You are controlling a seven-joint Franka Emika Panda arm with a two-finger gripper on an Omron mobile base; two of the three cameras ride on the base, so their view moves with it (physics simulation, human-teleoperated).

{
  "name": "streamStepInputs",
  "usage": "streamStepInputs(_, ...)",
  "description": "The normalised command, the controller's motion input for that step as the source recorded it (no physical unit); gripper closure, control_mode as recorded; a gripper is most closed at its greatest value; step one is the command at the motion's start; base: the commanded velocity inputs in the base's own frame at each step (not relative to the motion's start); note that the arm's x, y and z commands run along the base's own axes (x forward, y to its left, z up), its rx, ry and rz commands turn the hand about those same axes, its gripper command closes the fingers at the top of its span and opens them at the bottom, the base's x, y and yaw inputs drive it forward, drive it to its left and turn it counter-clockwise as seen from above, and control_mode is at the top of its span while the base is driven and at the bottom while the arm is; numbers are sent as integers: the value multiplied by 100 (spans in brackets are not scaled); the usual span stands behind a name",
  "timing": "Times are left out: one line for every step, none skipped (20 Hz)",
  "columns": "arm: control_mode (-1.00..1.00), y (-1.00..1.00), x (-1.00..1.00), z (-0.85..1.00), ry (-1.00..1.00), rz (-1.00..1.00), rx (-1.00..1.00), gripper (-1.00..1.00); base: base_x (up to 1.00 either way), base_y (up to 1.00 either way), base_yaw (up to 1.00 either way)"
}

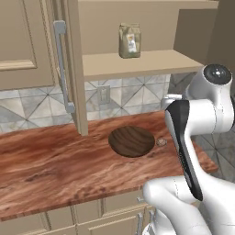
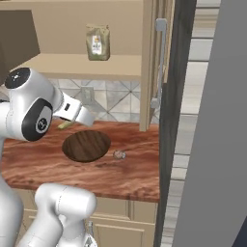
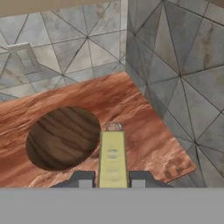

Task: Pick the egg and butter from the fridge and place them by the bowl for mixing.

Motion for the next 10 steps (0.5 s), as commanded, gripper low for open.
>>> streamStepInputs(100,0,0,0,0,0,0,100,0,0,0)
streamStepInputs(100,0,0,0,0,0,0,100,-2,0,0)
streamStepInputs(100,0,0,0,0,0,0,100,-1,-5,0)
streamStepInputs(-100,-15,0,-8,12,-13,0,100,0,0,0)
streamStepInputs(-100,-21,2,-10,17,-15,2,100,0,0,0)
streamStepInputs(-100,-25,6,-16,20,-14,4,100,0,0,0)
streamStepInputs(-100,-25,10,-20,16,-15,4,100,0,0,0)
streamStepInputs(-100,-25,10,-22,15,-16,5,100,0,0,0)
streamStepInputs(-100,-32,9,-28,20,-15,8,100,0,0,0)
streamStepInputs(-100,-34,4,-24,17,-12,13,100,0,0,0)
